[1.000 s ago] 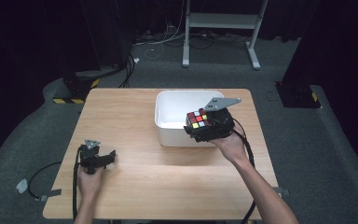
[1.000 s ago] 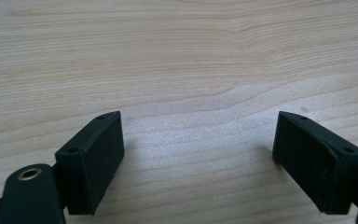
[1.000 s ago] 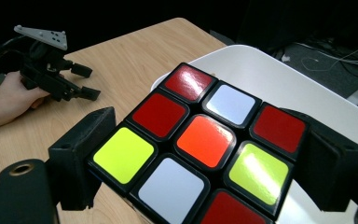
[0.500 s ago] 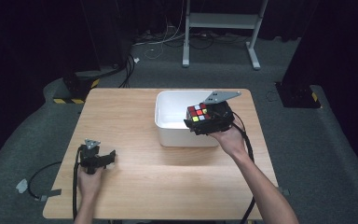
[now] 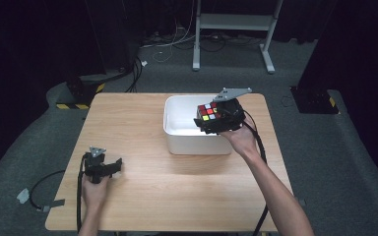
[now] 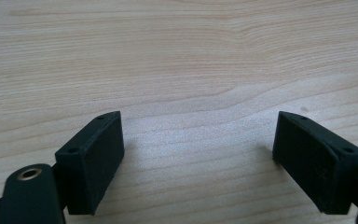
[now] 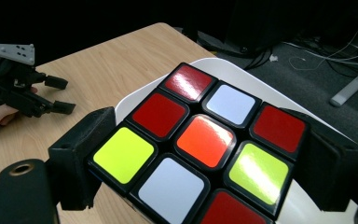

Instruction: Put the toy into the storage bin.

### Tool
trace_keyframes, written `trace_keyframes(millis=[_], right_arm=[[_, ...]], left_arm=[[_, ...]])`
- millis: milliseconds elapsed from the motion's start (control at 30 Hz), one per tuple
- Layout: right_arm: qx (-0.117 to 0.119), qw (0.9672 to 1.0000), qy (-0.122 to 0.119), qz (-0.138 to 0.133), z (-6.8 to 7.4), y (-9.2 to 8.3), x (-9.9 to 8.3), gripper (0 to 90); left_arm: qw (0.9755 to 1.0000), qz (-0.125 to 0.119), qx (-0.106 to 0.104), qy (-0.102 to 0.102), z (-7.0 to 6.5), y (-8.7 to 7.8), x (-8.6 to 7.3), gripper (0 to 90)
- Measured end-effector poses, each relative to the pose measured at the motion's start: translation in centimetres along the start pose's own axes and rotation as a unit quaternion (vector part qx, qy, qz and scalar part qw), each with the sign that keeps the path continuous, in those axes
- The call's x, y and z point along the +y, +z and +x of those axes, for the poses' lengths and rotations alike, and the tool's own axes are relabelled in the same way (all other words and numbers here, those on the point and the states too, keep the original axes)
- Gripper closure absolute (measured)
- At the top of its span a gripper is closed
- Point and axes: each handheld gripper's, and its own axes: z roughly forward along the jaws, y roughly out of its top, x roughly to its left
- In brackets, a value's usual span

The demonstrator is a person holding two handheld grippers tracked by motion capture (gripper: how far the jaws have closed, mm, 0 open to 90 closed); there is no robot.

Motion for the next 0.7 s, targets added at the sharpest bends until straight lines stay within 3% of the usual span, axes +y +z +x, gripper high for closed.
trace_keyframes(millis=[233, 700], right_arm=[[-0.007, 1.0000, 0.000, -0.001, -0.5, 0.1, 0.8, 14.8], [0.002, 1.0000, 0.003, 0.004, -1.2, 1.3, 2.7, 14.8]], left_arm=[[1.0000, 0.000, 0.000, 0.000, 0.0, 0.0, 0.0, 16.6], [1.0000, 0.000, 0.000, 0.000, 0.0, 0.0, 0.0, 16.6]])
